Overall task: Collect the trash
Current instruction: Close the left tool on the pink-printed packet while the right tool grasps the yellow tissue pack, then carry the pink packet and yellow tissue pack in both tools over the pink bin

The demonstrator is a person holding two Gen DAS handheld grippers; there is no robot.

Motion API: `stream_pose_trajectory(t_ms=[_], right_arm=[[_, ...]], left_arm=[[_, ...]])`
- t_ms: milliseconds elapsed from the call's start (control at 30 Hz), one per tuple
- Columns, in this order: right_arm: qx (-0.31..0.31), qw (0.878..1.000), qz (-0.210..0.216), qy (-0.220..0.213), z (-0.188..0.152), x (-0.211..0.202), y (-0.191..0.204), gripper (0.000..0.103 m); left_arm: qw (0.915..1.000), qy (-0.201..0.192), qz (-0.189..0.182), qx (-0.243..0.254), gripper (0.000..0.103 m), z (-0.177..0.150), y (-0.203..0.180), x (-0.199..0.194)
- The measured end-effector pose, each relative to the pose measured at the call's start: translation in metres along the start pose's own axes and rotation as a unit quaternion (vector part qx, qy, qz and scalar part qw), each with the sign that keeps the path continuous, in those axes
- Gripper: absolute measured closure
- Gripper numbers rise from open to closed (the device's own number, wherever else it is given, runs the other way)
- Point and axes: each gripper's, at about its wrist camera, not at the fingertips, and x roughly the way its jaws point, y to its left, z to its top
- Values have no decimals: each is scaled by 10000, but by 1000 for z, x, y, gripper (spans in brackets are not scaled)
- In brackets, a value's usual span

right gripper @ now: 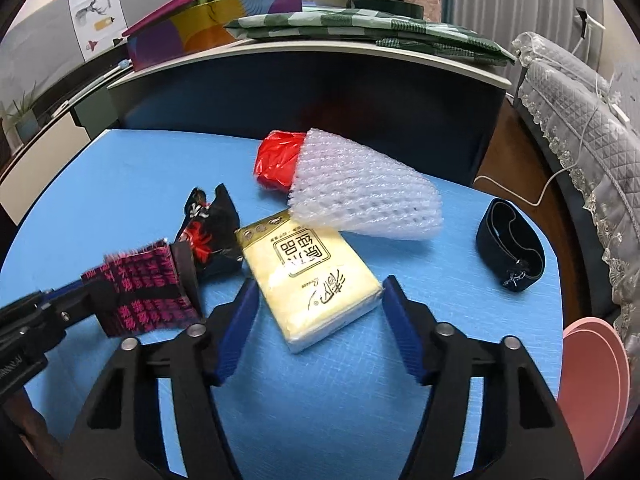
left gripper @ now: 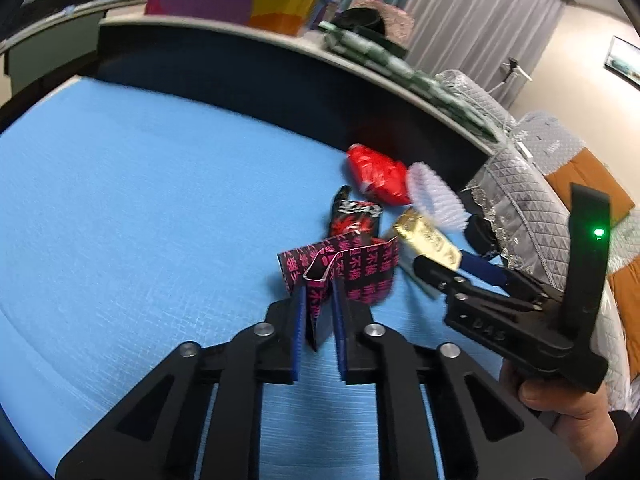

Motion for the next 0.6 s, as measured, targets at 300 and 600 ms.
stream_pose_trajectory(t_ms=[300, 600], right_arm=[[151, 9996, -117, -214, -8, -31, -2, 45], [208, 9979, -349, -513, -17, -83, -1, 45]], left_arm=[[9991, -266, 40, 321, 95, 4, -18, -22], [9978, -418, 94, 512, 95, 1, -30, -44]])
